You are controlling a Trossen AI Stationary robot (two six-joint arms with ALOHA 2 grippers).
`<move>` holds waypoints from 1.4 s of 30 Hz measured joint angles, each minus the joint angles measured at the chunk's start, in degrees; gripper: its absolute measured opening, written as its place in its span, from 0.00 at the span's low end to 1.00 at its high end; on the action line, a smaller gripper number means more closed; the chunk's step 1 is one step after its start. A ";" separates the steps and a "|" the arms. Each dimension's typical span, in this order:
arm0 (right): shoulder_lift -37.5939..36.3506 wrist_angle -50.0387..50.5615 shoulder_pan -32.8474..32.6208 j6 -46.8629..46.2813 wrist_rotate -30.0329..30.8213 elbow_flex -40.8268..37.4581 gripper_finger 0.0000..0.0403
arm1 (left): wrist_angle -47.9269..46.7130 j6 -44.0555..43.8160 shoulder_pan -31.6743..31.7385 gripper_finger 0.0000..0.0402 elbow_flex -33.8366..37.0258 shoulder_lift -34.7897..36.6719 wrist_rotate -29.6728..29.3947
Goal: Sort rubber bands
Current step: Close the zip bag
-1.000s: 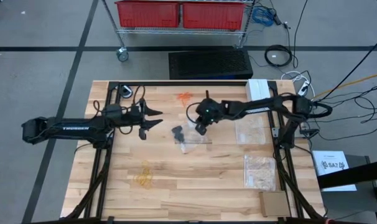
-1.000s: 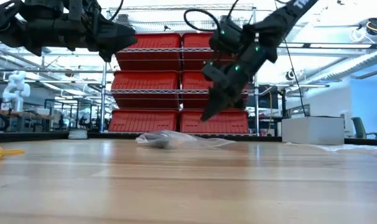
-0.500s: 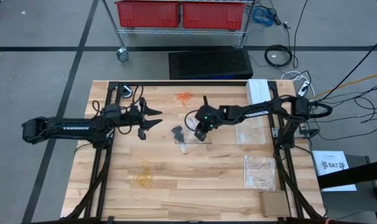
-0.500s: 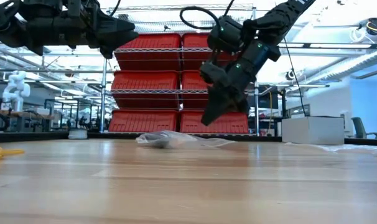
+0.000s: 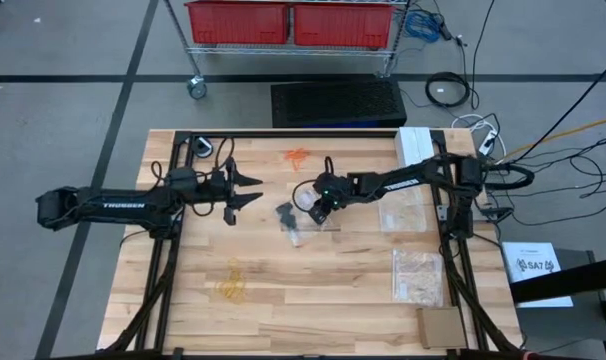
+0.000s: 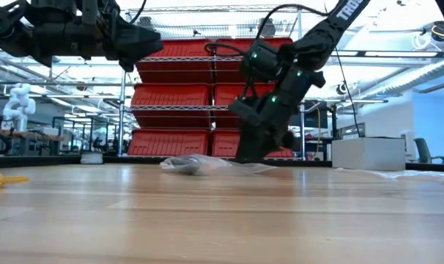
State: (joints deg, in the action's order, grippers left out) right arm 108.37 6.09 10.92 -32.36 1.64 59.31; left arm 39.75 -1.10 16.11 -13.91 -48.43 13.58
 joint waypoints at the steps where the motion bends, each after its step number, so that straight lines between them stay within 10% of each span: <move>1: 0.37 -0.72 0.00 -0.30 -0.07 0.00 0.45 | 0.00 0.00 0.01 0.42 0.00 0.01 0.00; 6: 0.88 -2.00 -0.19 1.07 0.86 0.04 0.38 | 0.05 0.04 0.00 0.42 -0.02 0.03 -0.32; 13: -2.27 -1.78 -1.56 6.68 3.87 -0.02 0.03 | 0.23 0.01 -0.01 0.42 -0.02 0.05 -0.37; 27: -16.56 -1.21 -11.16 24.04 19.28 0.31 0.00 | -4.71 1.44 -0.01 0.42 -0.02 -2.30 -1.90; 42: -18.48 4.99 -16.05 30.71 19.01 6.93 0.00 | 8.04 2.92 -5.12 0.42 -3.21 -15.98 0.68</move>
State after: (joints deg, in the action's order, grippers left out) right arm 89.89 11.07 -5.13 -1.65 20.64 66.24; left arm 47.79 1.81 11.00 -17.12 -64.41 14.26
